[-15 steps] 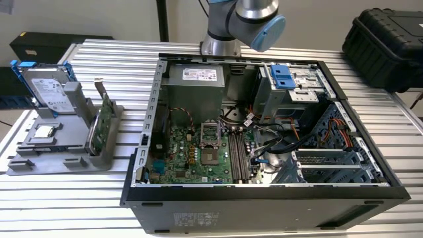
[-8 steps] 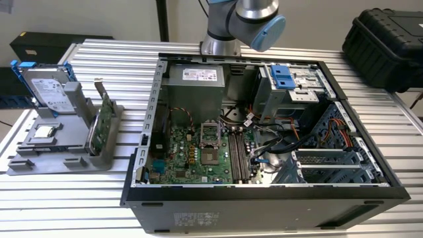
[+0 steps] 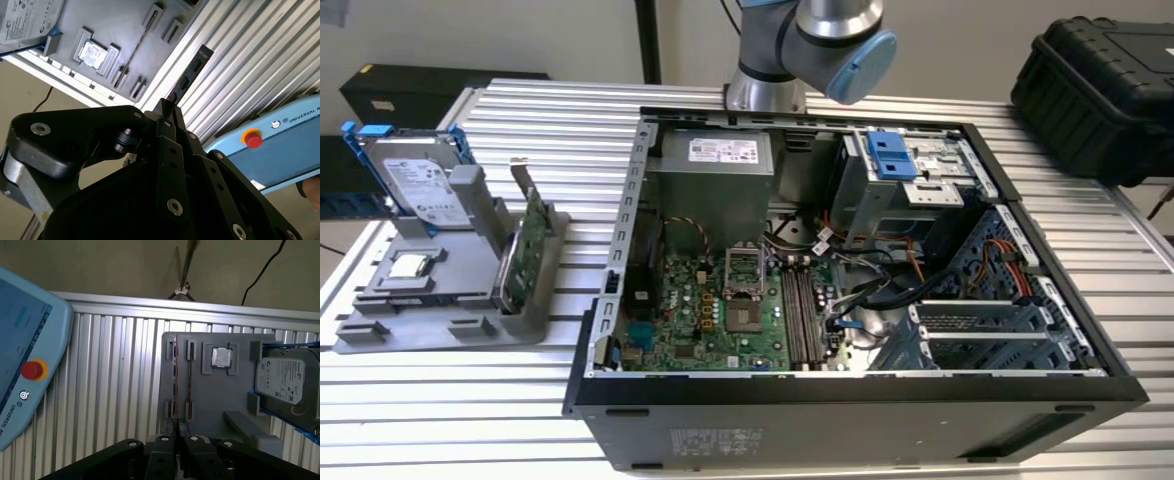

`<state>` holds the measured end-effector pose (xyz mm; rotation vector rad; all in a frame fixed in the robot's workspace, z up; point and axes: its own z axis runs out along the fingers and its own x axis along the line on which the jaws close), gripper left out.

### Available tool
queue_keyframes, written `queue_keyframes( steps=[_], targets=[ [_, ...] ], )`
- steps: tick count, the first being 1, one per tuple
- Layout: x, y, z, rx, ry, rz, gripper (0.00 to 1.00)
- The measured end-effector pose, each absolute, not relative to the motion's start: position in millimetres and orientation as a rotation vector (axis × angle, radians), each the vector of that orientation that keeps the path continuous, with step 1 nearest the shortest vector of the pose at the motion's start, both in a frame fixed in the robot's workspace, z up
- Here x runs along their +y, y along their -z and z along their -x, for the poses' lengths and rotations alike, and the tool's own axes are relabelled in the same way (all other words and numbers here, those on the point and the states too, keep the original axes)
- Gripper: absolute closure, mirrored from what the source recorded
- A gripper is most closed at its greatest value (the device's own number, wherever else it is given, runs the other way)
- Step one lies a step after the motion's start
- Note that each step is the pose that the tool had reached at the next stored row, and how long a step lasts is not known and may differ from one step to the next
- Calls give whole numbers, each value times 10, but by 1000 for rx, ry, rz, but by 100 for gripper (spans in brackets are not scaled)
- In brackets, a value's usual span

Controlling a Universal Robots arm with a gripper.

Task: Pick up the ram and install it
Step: 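Pick up the ram and move it above insertion slot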

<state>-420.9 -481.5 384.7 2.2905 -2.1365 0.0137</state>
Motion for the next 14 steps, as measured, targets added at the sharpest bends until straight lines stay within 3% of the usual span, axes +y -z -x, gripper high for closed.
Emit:
queue_keyframes(
  steps=[14],
  targets=[
    [-4814,-3848,4152,-2137,-14,-2290,100]
  ],
)
